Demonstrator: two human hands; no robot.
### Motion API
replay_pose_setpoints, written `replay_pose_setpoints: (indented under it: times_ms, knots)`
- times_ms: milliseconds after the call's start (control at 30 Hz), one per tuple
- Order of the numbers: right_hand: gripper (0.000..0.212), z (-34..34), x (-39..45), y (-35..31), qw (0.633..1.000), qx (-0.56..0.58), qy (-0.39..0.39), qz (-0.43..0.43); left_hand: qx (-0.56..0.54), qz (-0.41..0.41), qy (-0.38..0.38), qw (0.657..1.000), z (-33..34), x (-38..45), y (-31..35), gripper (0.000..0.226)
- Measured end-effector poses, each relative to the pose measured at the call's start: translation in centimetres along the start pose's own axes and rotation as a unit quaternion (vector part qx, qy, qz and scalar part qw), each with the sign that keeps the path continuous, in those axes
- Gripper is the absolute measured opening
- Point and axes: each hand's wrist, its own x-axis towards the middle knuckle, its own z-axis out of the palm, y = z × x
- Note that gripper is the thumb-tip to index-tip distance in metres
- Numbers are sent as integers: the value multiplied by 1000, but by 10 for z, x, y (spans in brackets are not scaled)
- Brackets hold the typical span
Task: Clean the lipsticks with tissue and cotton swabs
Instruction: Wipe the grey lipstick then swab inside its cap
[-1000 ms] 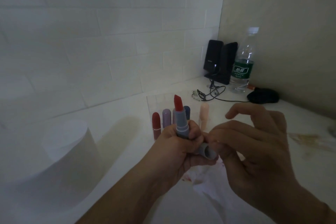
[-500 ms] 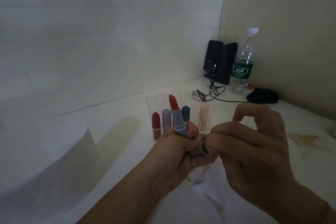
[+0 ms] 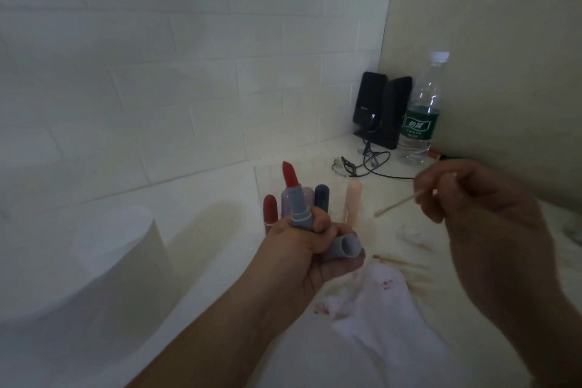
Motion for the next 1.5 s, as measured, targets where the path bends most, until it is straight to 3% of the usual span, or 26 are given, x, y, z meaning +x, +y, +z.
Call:
replay_pose_setpoints:
  times_ms: [100, 200, 333, 500, 567, 633, 700, 833, 1033, 1100, 1167, 1267, 1333, 1400, 1467, 1500]
  knots:
    - [33, -25, 18, 12, 985, -24, -7, 173, -38, -11, -8, 999, 0, 1, 0, 39]
    - [32, -35, 22, 21, 942, -208, -59, 255, -68, -33, -16, 997, -1, 2, -1, 41]
    - [21, -30, 19, 19, 870, -390, -173, 246, -81, -50, -18, 995, -5, 4, -1, 42]
    - [28, -25, 13, 16, 811, -499, -248, 176, -98, -56, -42, 993, -6, 3, 0, 37]
    - [25, -23, 10, 13, 823, -505, -234, 114, -97, -62, -52, 992, -5, 2, -1, 33]
    - [19, -15, 5, 9, 880, -424, -212, 33, -89, -71, -58, 992, -4, 2, -2, 30]
    - [28, -4, 0, 5, 925, -302, -228, 16, -89, -77, -70, 991, -4, 1, -3, 24]
    - [37, 4, -7, 7, 935, -229, -268, -44, -106, -63, -88, 988, -4, 1, -3, 20]
    - [26, 18, -12, 17, 946, -233, -197, -105, -77, -43, -103, 991, 3, -3, -4, 26]
    - [11, 19, -13, 16, 973, -167, -146, -61, -36, -30, -60, 997, 1, 0, -7, 26]
    - [17, 22, -14, 14, 993, -80, -88, 0, 27, 13, 17, 999, -1, 6, -11, 27]
    - [16, 30, -19, 16, 993, -73, -88, 40, 74, 105, 93, 987, 1, 9, -15, 38]
    - [24, 36, -23, 20, 988, -71, -119, 65, 113, 128, 85, 982, 3, 7, -15, 37]
    - [32, 40, -25, 19, 987, -54, -115, 97, 58, 114, 63, 990, -4, 10, -19, 39]
    - [40, 41, -25, 18, 989, -19, -93, 117, 32, 101, 47, 993, -9, 10, -20, 54]
    - [39, 41, -25, 18, 990, 10, -86, 116, 78, 118, 43, 989, -10, 10, -22, 65]
